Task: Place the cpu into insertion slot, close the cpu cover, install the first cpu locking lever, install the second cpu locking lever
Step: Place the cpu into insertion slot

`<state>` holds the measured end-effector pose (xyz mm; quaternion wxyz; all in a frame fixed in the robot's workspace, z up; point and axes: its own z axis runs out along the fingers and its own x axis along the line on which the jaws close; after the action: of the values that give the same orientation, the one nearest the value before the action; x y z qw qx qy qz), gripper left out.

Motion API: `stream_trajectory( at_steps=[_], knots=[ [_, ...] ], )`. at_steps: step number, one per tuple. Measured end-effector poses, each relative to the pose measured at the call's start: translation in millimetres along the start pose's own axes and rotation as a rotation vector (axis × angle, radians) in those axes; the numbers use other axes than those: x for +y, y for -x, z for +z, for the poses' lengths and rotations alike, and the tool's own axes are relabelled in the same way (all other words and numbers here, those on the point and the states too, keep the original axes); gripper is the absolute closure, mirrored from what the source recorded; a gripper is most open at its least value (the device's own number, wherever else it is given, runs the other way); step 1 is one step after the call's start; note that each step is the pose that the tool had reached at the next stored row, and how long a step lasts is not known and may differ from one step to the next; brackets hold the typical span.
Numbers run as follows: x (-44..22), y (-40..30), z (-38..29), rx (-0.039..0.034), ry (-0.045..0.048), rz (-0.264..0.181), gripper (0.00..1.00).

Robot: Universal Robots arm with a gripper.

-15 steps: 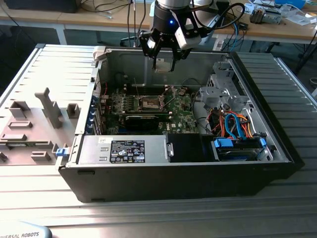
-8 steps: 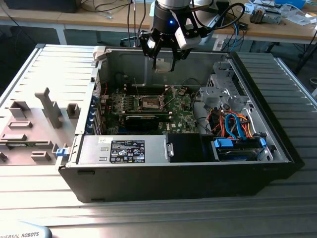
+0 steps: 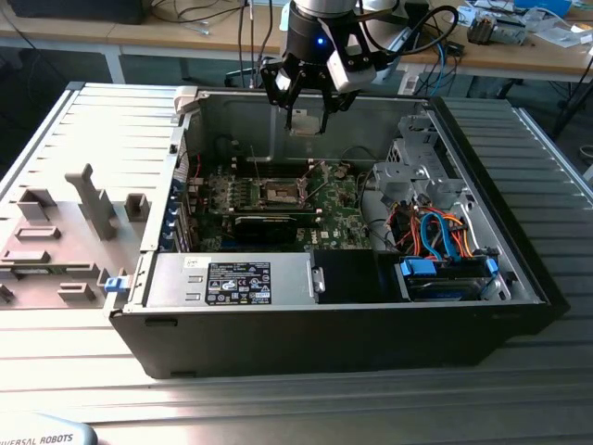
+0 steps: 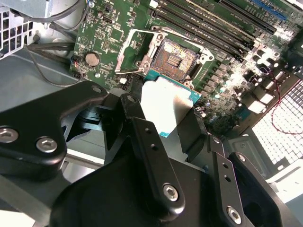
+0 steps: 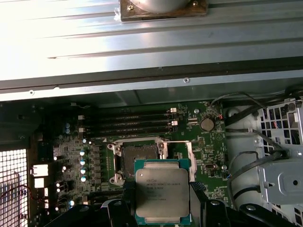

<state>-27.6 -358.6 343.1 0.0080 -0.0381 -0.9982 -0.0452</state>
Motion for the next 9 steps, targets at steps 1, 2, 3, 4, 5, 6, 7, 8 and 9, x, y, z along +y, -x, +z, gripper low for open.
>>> stream_trajectory(
  at_steps=[1, 2, 3, 4, 5, 6, 7, 8, 9],
  knots=[
    [0.0, 0.0, 0.0, 0.0000, 0.0000, 0.001, 0.46],
    [0.0, 0.0, 0.0, -0.0001, 0.0000, 0.001, 0.46],
    [0.0, 0.0, 0.0, -0.0001, 0.0000, 0.001, 0.46],
    [0.0, 0.0, 0.0, -0.0001, 0.0000, 0.002, 0.46],
    [0.0, 0.0, 0.0, -0.0005, 0.0001, 0.006, 0.46],
    [0.0, 0.0, 0.0, -0.0009, 0.0001, 0.010, 0.46],
    [0.0, 0.0, 0.0, -0.0010, 0.0002, 0.011, 0.46],
    [0.0, 0.0, 0.0, -0.0010, 0.0002, 0.011, 0.46],
    [0.0, 0.0, 0.0, -0.0010, 0.0002, 0.012, 0.46]
  ],
)
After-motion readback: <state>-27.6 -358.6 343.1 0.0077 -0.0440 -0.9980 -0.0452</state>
